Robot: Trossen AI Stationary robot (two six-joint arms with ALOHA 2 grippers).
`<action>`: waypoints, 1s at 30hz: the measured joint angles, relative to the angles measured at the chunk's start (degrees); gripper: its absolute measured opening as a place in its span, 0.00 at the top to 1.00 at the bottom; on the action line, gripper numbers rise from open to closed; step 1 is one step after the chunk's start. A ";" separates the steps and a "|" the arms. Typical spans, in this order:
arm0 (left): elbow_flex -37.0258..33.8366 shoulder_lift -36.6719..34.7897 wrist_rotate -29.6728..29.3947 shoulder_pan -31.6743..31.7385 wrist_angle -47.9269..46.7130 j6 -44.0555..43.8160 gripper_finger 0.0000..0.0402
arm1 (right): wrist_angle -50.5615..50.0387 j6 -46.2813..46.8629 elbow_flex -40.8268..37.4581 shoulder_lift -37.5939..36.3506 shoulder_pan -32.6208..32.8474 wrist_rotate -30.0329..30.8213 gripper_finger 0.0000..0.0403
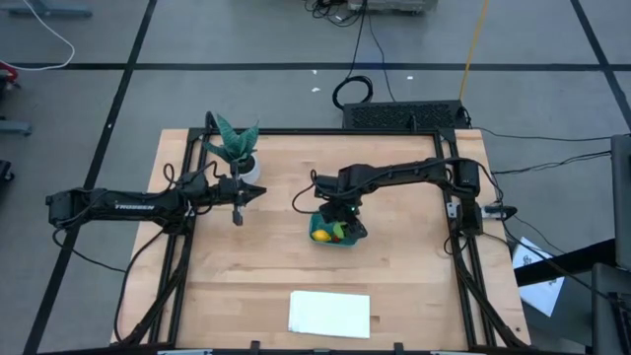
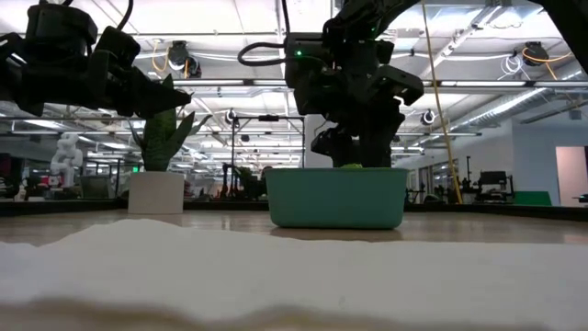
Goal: Pick and placing Produce into tupperware
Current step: Put the green cabbage into the blue bin
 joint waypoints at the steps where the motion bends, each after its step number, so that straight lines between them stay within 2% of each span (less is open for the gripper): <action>1: 0.00 0.00 0.00 -0.02 0.00 0.00 0.94 | 0.05 0.00 0.00 0.00 0.00 0.03 0.47; 9: 0.00 0.00 0.00 -0.01 0.01 0.00 0.94 | 0.45 0.07 0.00 -0.01 0.05 -0.09 0.47; 13: 0.00 0.00 0.00 -0.02 0.01 0.00 0.94 | 0.69 0.15 0.00 0.00 0.26 4.27 0.47; 30: 0.00 0.00 0.00 -0.01 0.00 0.00 0.94 | 1.65 0.83 -0.02 -0.01 1.43 3.88 0.47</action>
